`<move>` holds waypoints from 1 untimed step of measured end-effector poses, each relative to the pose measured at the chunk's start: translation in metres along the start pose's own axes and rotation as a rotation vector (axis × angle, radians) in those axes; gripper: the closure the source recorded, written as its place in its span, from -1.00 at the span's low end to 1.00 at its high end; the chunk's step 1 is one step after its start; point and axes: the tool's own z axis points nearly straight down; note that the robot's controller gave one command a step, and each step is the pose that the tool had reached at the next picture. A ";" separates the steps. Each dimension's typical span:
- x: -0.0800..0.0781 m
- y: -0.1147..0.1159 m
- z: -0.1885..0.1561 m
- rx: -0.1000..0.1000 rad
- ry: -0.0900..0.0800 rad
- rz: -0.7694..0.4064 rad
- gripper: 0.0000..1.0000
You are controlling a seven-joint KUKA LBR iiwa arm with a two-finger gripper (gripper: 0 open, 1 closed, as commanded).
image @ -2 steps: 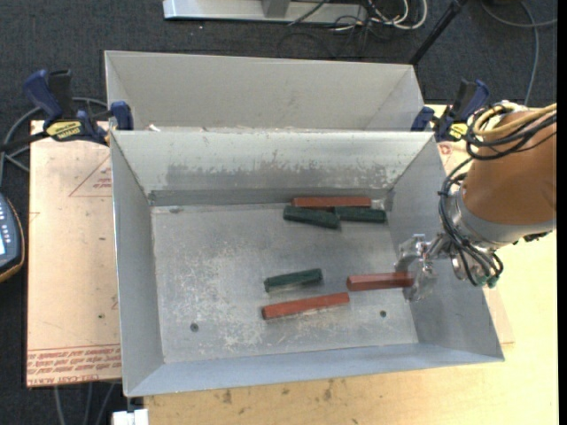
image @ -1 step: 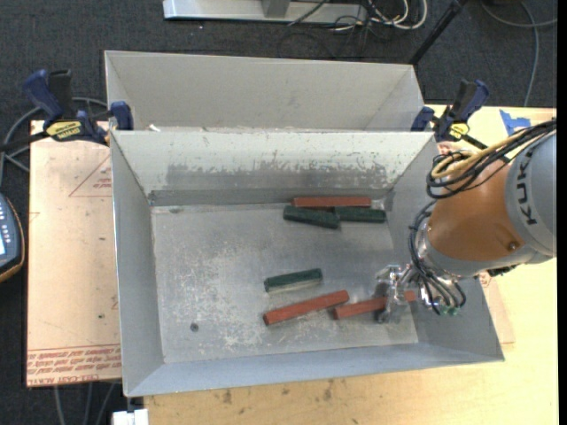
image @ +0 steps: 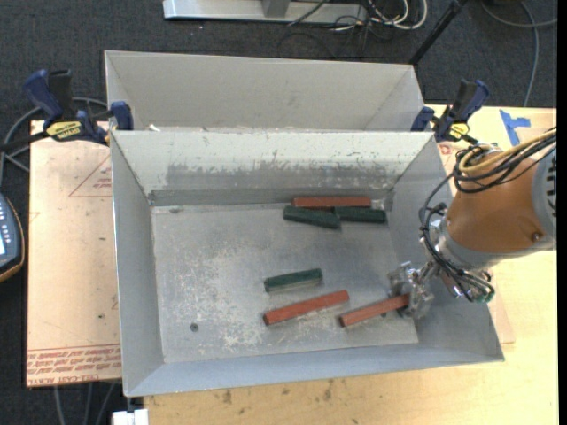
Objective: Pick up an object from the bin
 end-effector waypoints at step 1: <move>0.000 0.001 0.000 -0.001 0.000 -0.001 -1.00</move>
Offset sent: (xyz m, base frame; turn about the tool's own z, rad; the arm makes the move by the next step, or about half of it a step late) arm 0.0000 0.0000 0.0000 0.0000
